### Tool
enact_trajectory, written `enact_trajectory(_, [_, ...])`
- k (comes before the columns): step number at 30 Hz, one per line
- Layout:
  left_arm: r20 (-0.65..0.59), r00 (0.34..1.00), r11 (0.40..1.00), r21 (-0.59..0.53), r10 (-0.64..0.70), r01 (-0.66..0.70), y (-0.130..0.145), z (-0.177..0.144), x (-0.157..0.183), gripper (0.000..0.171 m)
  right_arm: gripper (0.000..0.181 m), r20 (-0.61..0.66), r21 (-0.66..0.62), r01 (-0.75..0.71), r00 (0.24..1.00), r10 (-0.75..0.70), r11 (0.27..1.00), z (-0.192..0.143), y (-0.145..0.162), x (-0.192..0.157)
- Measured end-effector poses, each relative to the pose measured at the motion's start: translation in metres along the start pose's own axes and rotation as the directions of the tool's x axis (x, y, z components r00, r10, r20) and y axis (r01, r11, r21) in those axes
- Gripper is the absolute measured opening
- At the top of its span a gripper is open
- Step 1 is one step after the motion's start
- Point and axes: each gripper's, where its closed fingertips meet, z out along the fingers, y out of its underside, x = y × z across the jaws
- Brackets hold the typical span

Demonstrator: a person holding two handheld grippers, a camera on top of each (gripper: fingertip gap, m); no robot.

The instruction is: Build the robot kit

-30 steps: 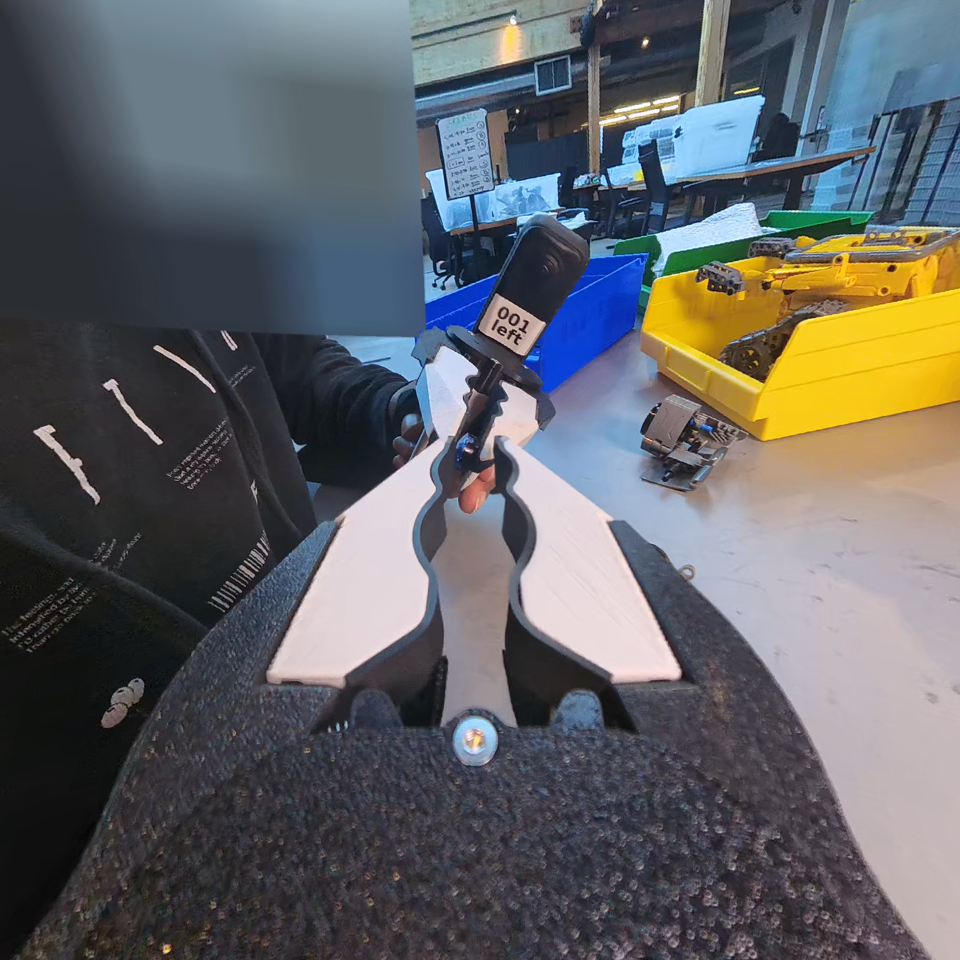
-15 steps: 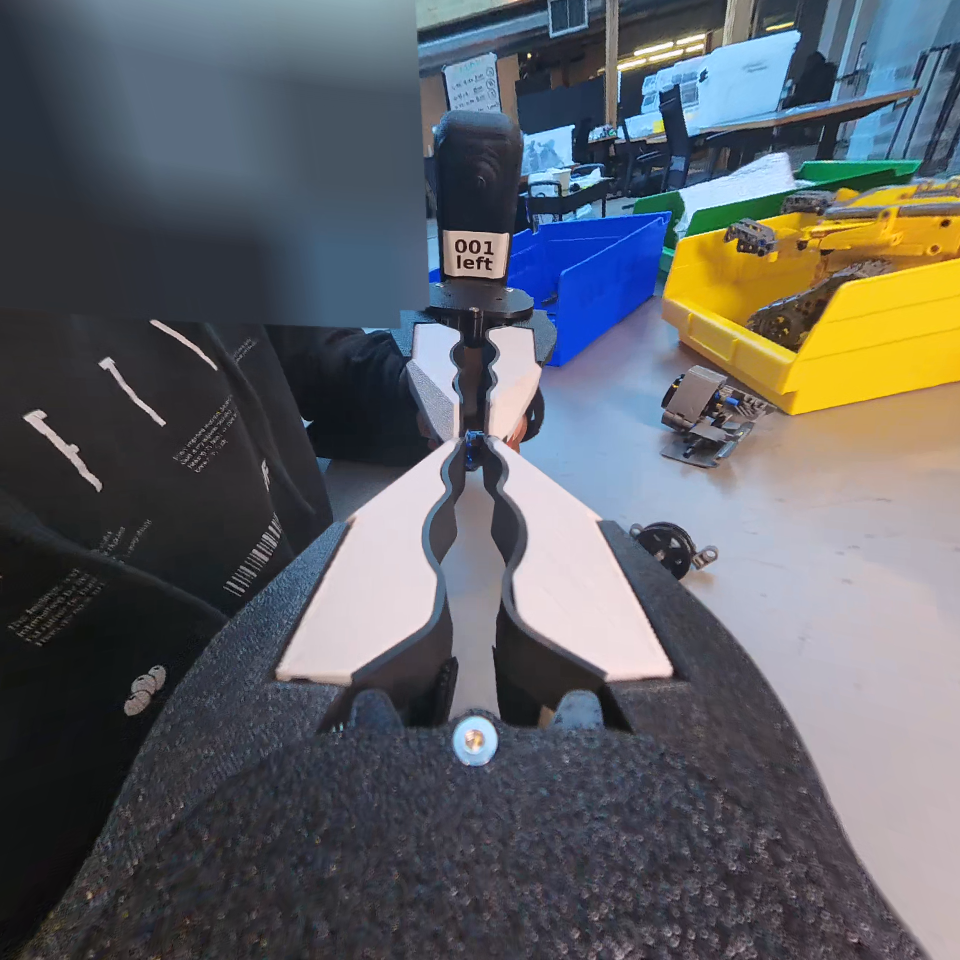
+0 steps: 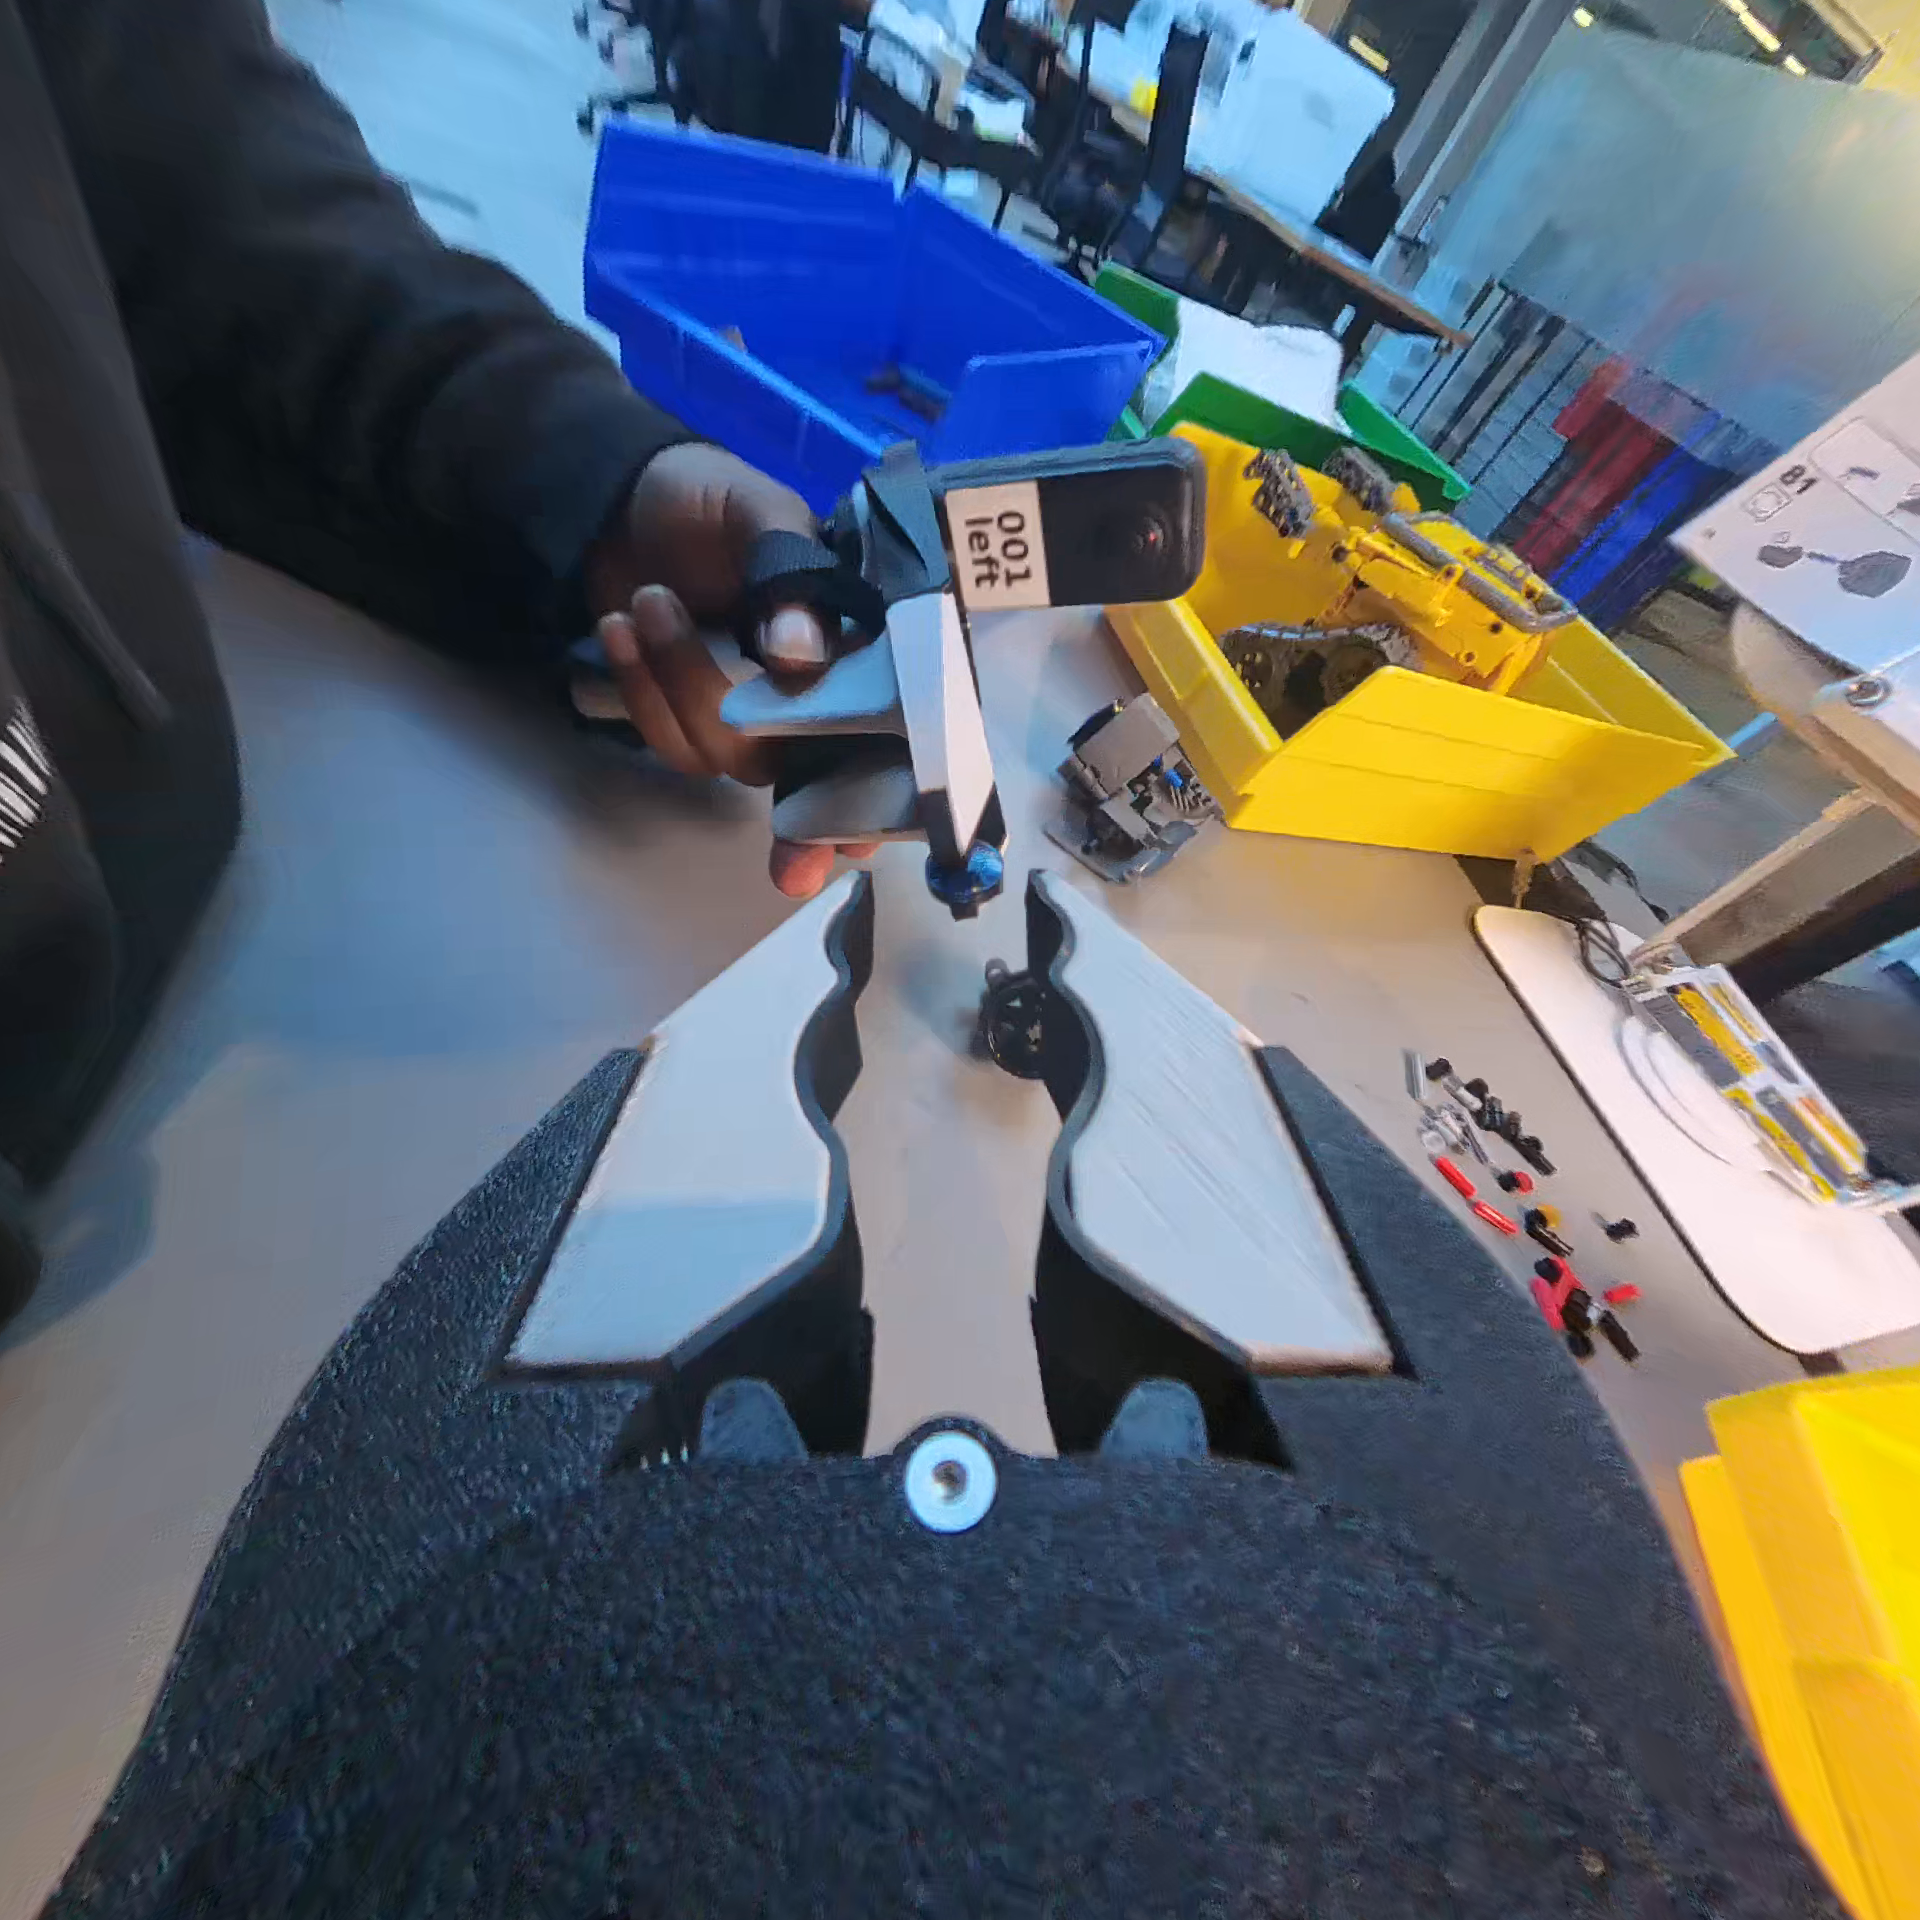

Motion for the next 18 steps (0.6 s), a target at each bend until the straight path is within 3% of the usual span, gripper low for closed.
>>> enact_trajectory(6, [0.055,0.998,0.997,-0.078,0.012,-0.007,0.017,0.007,-0.008,0.008,0.015,0.038,-0.062,0.046,0.998,-0.044,0.997,0.005,0.009,-0.012])
enact_trajectory(18, [0.118,0.991,0.993,-0.109,0.059,-0.046,0.021,0.008,-0.017,0.007,0.015,0.052,-0.088,0.024,0.998,-0.020,0.996,0.007,0.018,-0.014])
